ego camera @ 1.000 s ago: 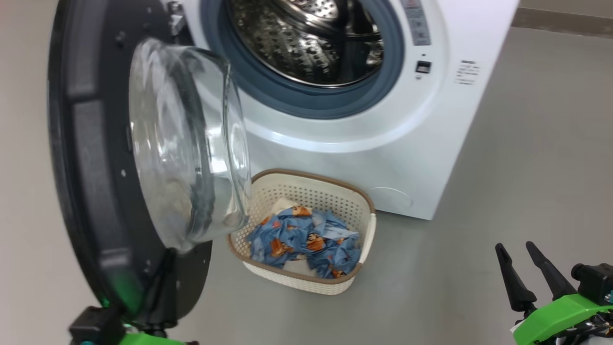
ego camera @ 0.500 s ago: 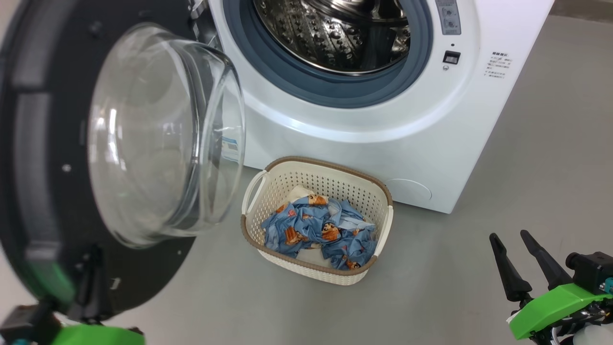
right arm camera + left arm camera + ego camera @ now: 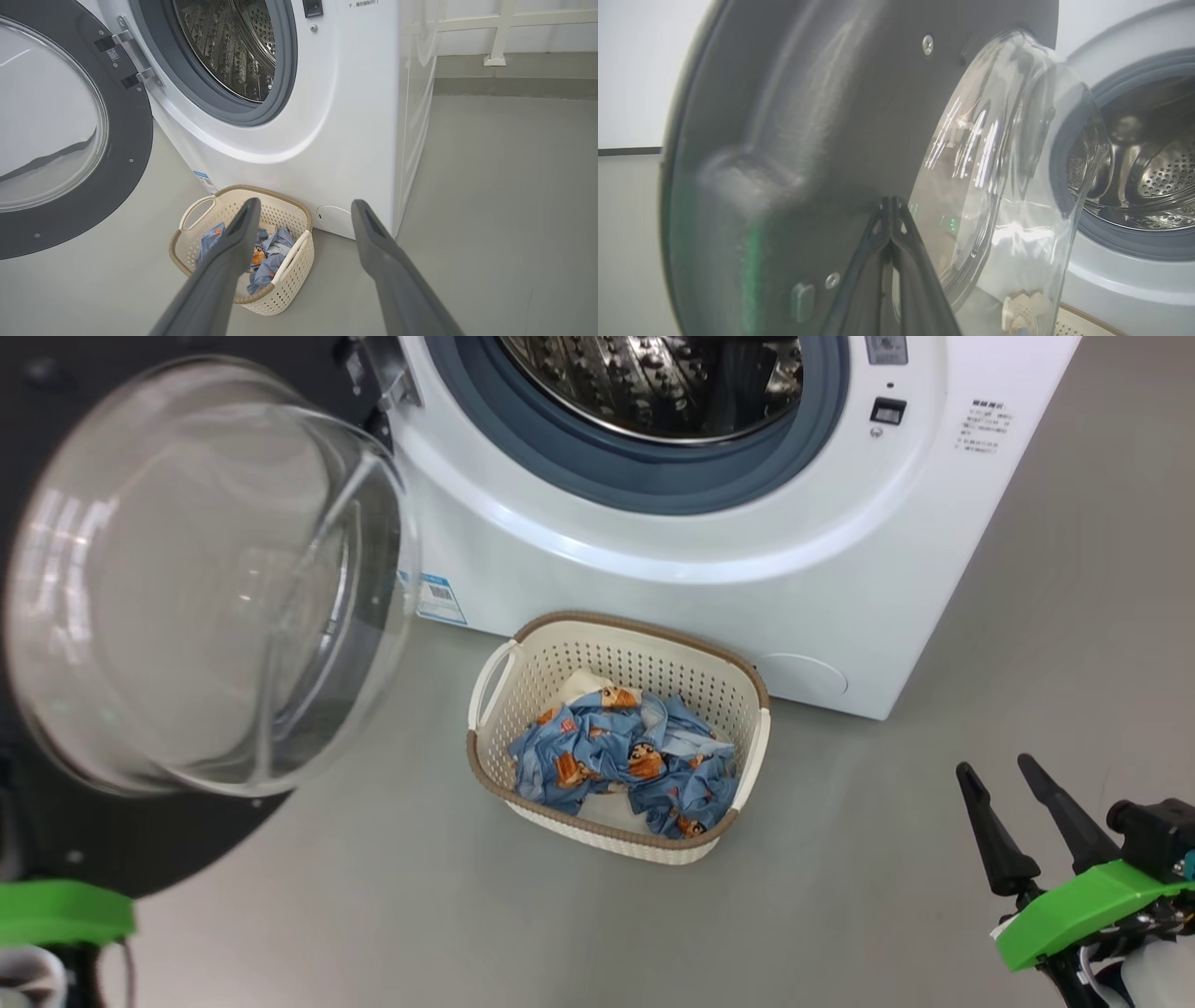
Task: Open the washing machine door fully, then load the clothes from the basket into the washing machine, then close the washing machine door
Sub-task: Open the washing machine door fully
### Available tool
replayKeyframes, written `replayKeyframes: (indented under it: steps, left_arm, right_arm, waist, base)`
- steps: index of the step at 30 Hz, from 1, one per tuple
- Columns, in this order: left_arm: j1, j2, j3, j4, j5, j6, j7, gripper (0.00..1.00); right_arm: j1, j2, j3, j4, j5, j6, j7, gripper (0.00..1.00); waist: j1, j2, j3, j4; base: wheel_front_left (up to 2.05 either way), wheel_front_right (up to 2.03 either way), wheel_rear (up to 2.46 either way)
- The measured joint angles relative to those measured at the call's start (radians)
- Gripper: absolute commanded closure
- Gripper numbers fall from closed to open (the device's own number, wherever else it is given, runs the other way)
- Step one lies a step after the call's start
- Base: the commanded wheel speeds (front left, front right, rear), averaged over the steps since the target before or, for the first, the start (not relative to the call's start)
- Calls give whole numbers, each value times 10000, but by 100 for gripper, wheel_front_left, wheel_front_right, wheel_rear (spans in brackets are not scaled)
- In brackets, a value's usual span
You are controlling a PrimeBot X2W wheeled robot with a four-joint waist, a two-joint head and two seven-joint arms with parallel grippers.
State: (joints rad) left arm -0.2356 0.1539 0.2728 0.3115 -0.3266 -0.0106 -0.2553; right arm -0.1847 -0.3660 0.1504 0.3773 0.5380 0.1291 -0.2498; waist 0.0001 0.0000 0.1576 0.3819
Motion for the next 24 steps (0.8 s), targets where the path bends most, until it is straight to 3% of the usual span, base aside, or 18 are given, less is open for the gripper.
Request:
replayKeyframes:
  steps: [13,24]
  left_arm:
    - [-1609,499,1584,1977,715,-575,-2,100]
    - [-3041,936,2615,3557,1342,-732,-2,100]
  right_arm:
    - [-521,-207,184,-38,-13,0,0,0]
    - [-1000,-341,370,-38,-86,0,0,0]
  waist:
    - [0,0,636,-161]
    - [-1,0,1202,-273]
  base:
    - [0,0,0]
    - [0,0,0]
